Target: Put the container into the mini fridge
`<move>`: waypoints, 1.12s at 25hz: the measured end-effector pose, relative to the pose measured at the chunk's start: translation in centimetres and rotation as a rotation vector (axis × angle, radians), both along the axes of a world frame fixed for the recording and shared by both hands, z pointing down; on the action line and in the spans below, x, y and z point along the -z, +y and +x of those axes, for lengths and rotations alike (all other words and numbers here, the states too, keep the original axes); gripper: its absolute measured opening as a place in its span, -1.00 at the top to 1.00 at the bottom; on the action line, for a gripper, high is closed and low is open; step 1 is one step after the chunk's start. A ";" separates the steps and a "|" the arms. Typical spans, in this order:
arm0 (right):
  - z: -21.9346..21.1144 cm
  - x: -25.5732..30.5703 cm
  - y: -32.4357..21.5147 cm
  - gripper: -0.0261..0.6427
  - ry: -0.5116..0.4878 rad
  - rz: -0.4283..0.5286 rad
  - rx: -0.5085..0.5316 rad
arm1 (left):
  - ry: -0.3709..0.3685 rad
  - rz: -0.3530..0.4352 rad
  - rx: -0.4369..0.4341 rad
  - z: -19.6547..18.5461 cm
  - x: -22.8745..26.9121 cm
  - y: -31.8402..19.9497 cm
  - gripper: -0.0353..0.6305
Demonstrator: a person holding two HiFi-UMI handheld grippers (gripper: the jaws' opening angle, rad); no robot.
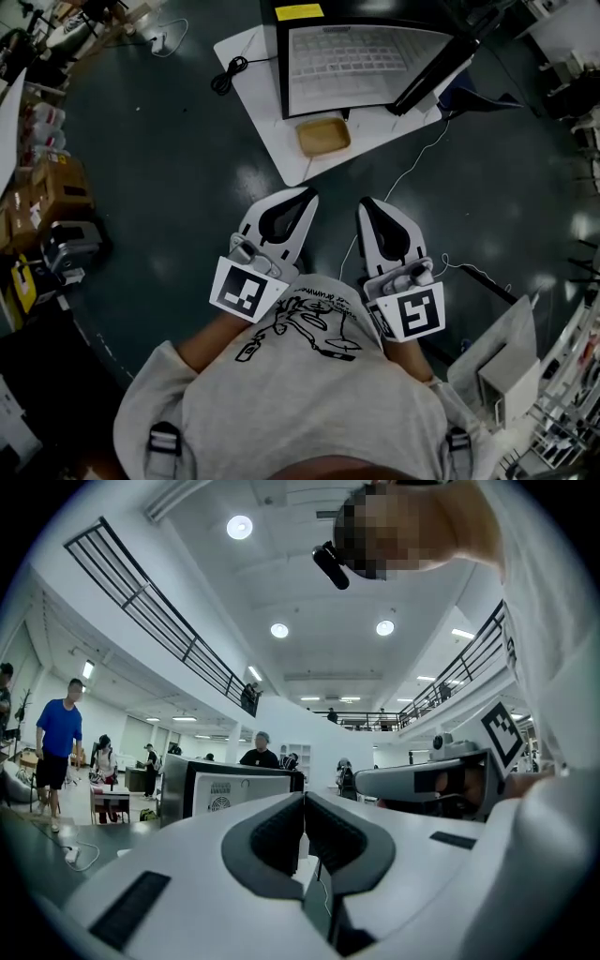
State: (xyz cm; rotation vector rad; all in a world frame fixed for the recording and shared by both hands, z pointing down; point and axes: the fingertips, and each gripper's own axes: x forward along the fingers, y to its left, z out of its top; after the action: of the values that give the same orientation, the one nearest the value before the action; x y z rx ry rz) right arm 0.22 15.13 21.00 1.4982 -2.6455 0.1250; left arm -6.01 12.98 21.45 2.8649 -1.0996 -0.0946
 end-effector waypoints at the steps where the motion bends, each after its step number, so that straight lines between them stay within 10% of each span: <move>1: -0.2 0.1 -1.0 0.83 0.002 0.001 0.001 | 0.002 -0.001 0.000 -0.2 0.0 -0.9 0.85; 28: -1.3 -1.9 -14.6 0.83 0.034 -0.048 0.039 | 0.008 -0.056 0.034 -1.4 -1.9 -13.9 0.84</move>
State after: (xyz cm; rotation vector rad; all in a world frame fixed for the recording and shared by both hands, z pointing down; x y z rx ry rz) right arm -1.05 0.50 22.88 1.4206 -2.6243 0.1571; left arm -7.39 -0.92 23.36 2.7954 -1.1305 -0.0767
